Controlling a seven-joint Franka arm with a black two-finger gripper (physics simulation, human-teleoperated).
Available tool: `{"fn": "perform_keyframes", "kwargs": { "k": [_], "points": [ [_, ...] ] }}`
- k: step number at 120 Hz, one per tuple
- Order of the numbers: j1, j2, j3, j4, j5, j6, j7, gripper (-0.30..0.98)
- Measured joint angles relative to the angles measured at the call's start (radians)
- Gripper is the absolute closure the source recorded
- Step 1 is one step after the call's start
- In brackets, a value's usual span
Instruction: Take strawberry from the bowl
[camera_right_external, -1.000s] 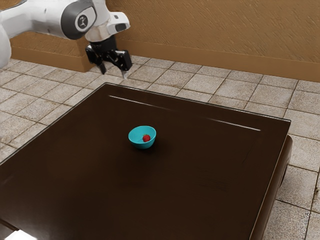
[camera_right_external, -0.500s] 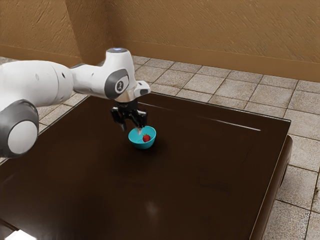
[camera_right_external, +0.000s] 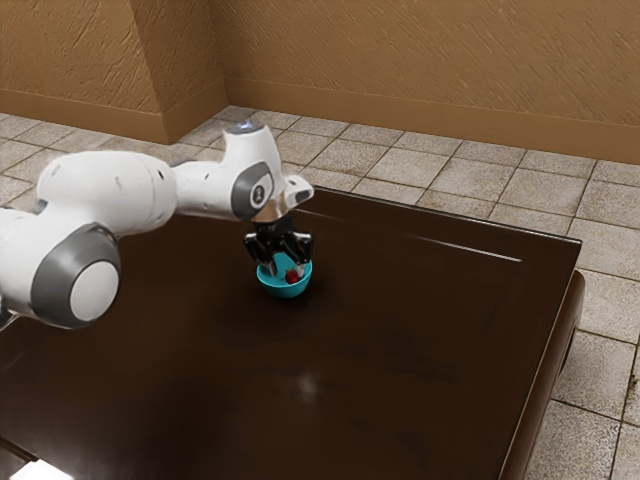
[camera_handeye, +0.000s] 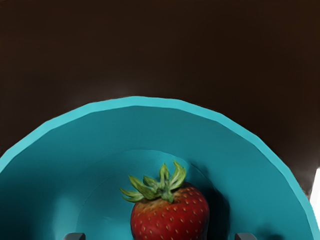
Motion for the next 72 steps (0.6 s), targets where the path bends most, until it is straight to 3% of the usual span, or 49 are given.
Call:
{"fn": "perform_keyframes", "kwargs": {
  "k": [45, 72],
  "points": [
    [0.016, 0.050, -0.011, 0.054, -0.002, 0.009, -0.039, 0.38],
    [0.023, 0.056, -0.014, 0.057, -0.002, 0.010, -0.053, 0.47]
  ]
}}
